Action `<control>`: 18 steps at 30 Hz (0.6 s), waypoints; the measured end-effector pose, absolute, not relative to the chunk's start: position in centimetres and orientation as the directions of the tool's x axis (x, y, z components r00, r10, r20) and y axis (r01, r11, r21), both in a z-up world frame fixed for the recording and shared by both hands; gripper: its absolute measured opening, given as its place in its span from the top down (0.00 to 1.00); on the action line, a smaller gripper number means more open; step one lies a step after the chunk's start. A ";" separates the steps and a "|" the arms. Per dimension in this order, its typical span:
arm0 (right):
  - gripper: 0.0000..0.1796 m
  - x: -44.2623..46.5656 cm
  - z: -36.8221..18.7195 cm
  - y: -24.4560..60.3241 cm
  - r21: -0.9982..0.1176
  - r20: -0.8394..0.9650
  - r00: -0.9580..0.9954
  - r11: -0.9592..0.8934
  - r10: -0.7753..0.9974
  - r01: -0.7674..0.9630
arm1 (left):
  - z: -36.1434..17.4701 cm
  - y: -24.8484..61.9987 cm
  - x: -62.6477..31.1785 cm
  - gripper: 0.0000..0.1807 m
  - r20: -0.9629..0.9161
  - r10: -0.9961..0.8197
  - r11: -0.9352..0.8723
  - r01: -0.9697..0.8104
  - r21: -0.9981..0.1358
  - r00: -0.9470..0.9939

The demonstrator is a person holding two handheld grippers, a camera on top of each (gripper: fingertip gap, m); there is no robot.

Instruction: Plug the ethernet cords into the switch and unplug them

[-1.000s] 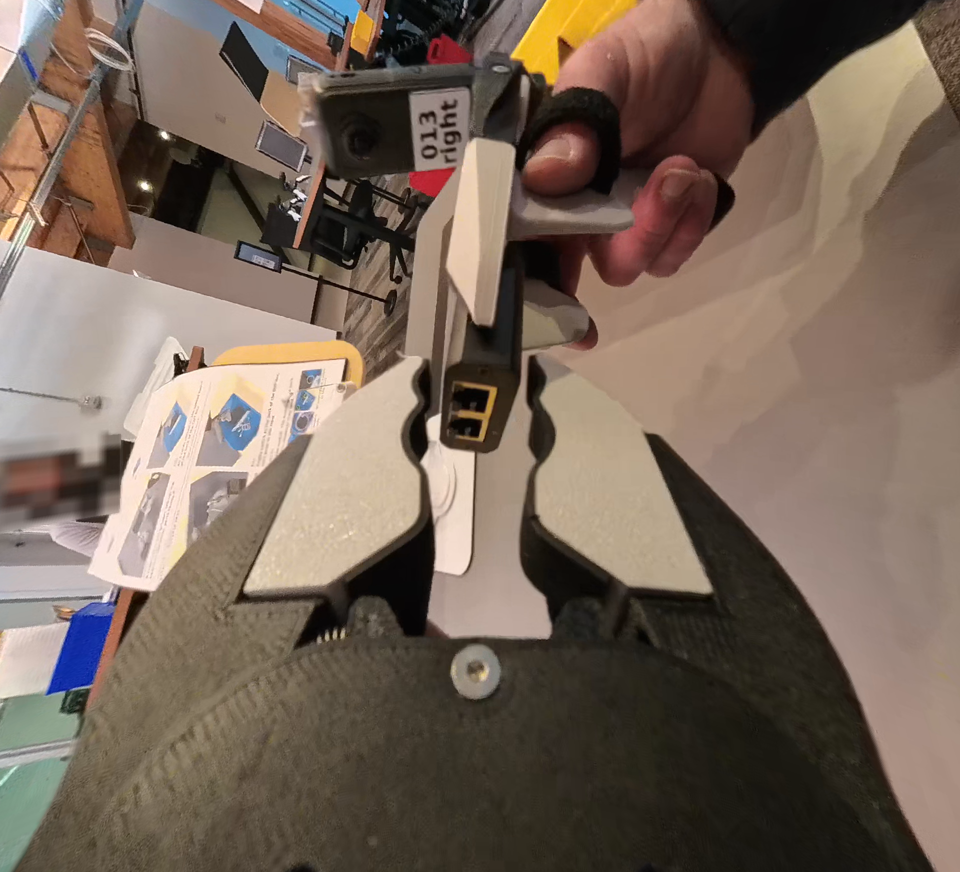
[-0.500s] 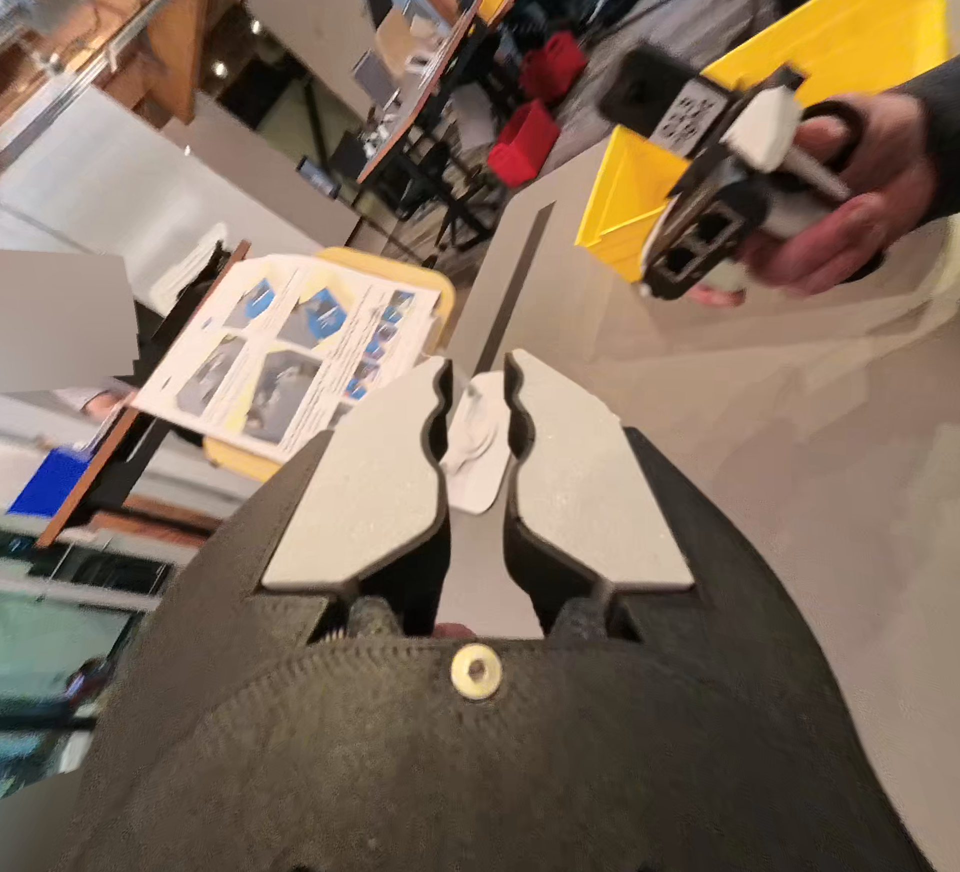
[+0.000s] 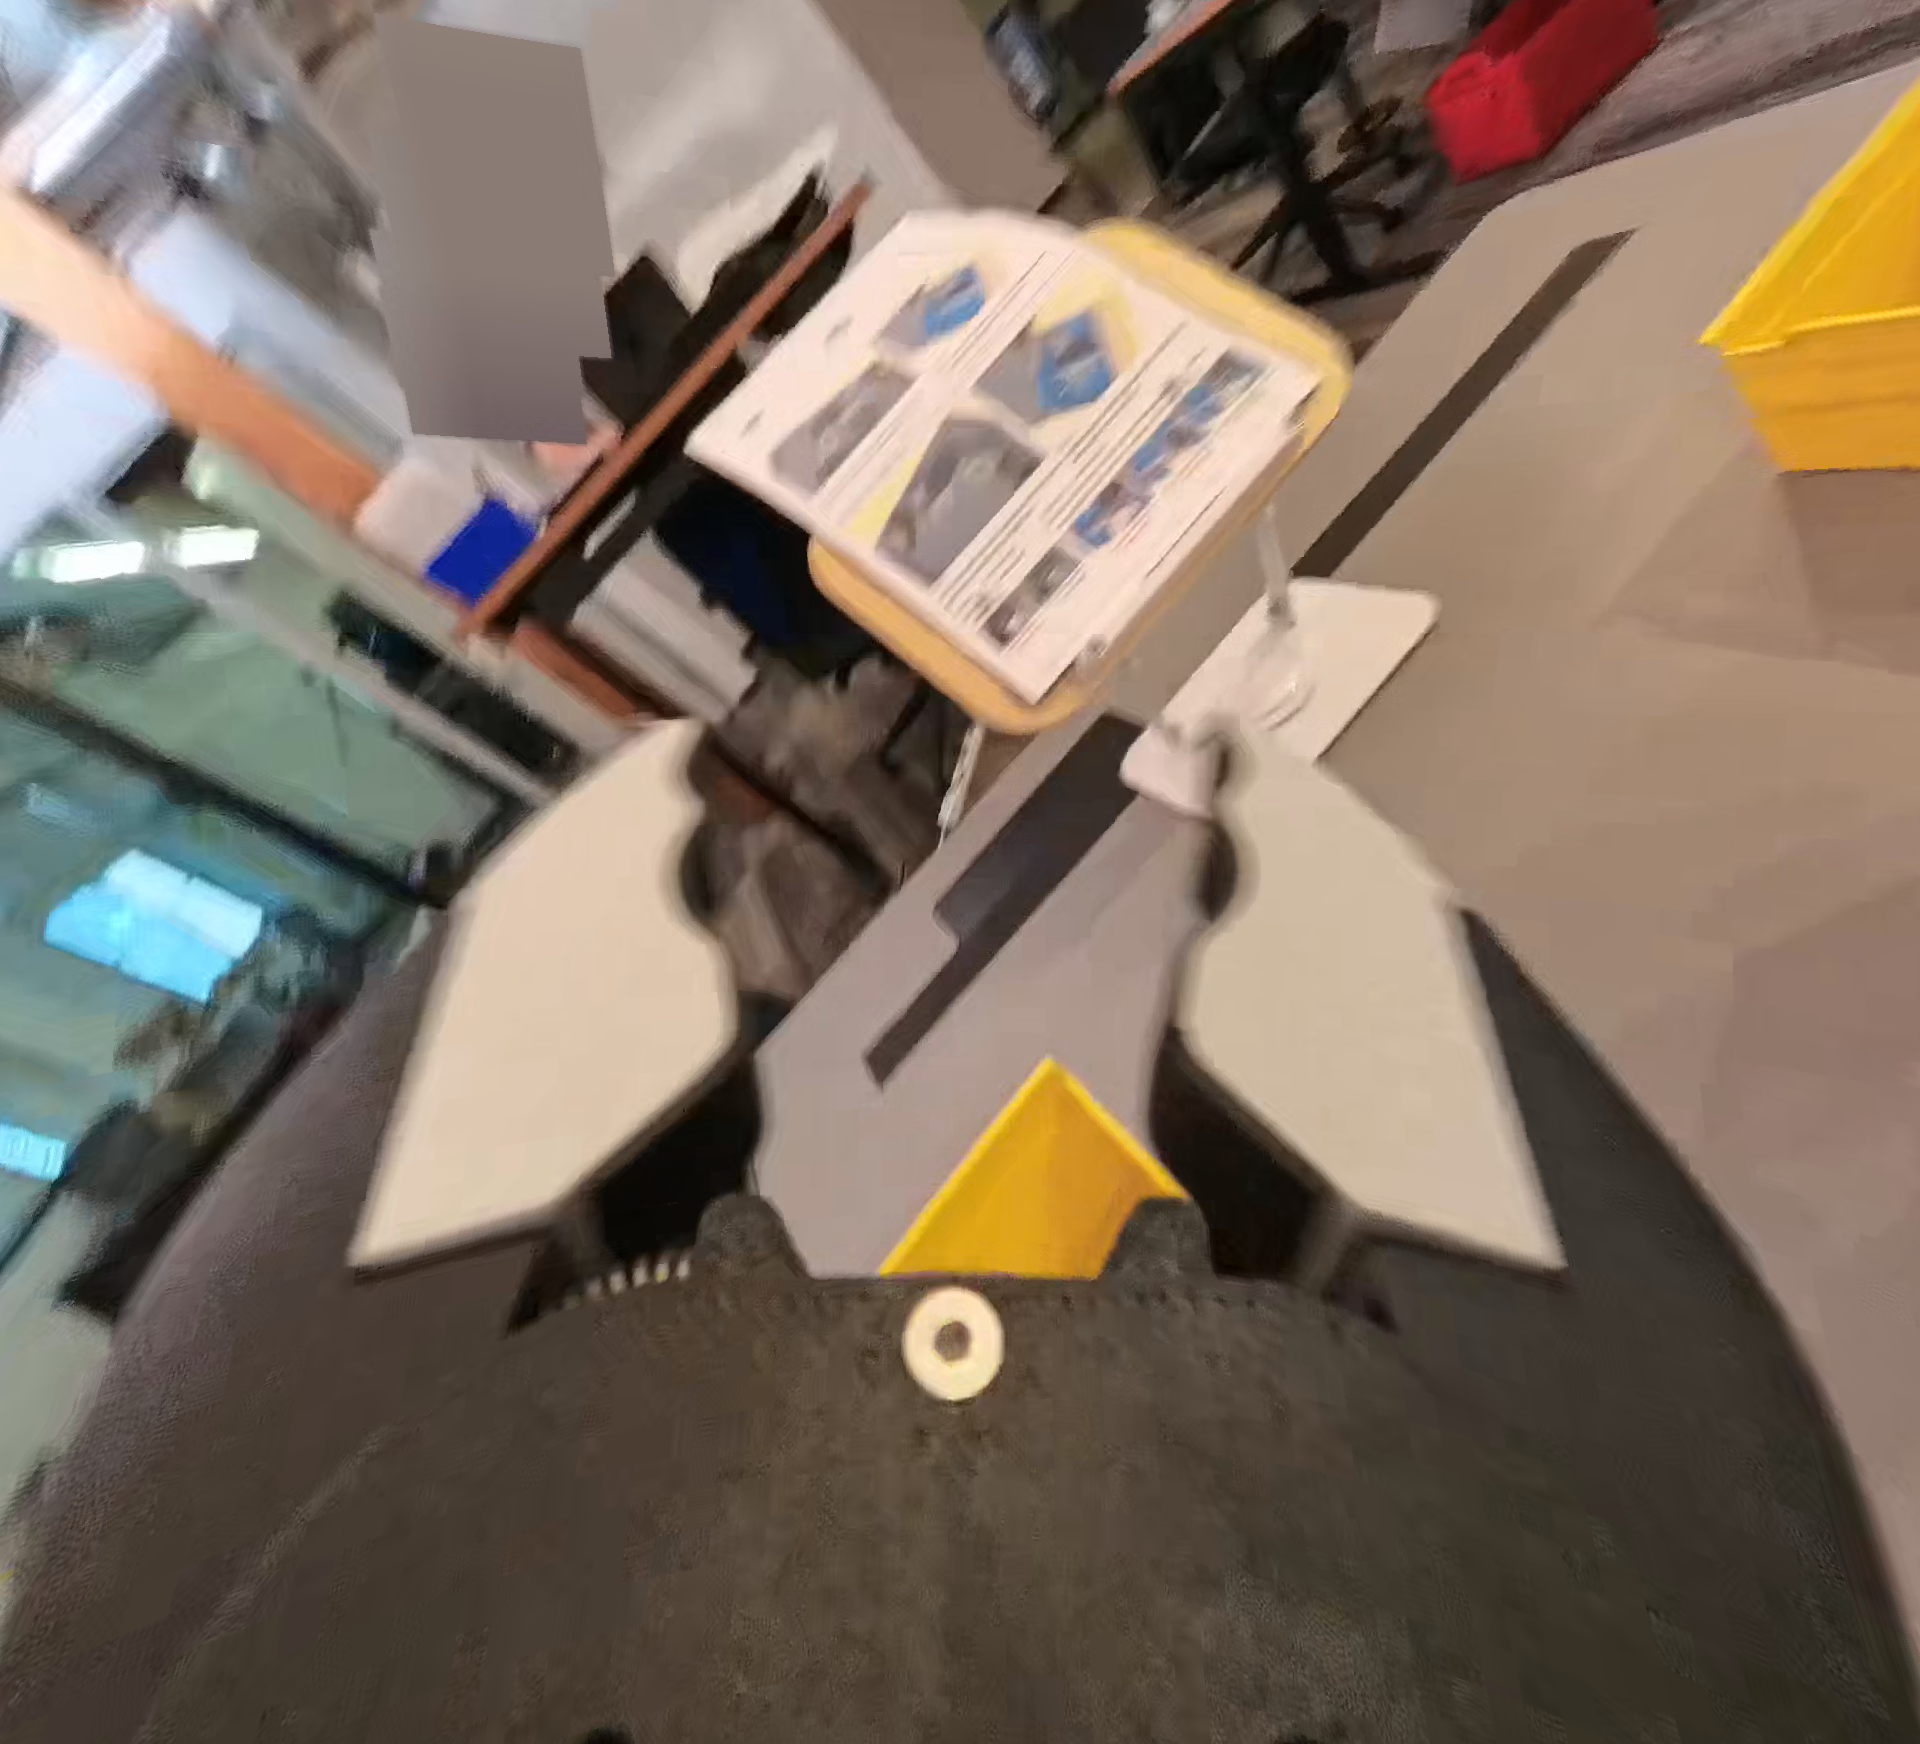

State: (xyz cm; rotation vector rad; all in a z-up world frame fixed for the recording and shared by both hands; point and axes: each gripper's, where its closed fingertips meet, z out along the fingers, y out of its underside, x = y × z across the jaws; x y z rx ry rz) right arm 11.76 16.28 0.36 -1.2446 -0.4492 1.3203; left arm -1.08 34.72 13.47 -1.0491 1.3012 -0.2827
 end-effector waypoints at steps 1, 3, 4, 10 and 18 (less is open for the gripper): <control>0.66 11.8 0.3 16.3 -0.858 -0.378 0.283 -0.219 0.881 -0.465 | 12.7 36.2 -1.8 0.38 -0.622 -0.711 0.489 -0.405 -0.772 0.328; 0.66 11.9 0.1 16.3 -0.857 -0.381 0.286 -0.219 0.879 -0.467 | 10.8 38.2 -3.4 0.36 -0.577 -0.743 0.415 -0.442 -0.795 0.340; 0.66 12.0 -0.1 16.4 -0.856 -0.384 0.289 -0.221 0.877 -0.468 | 9.5 39.0 -4.3 0.38 -0.561 -0.755 0.379 -0.472 -0.796 0.339; 0.66 12.4 -1.1 16.8 -0.853 -0.401 0.303 -0.231 0.864 -0.468 | 0.4 41.8 -10.5 0.83 -0.562 -0.782 0.254 -0.684 -0.684 0.271; 0.66 12.7 -2.4 17.2 -0.840 -0.425 0.310 -0.243 0.851 -0.484 | -11.5 42.9 -19.2 0.77 -0.403 -0.843 -0.149 -0.874 -0.463 0.357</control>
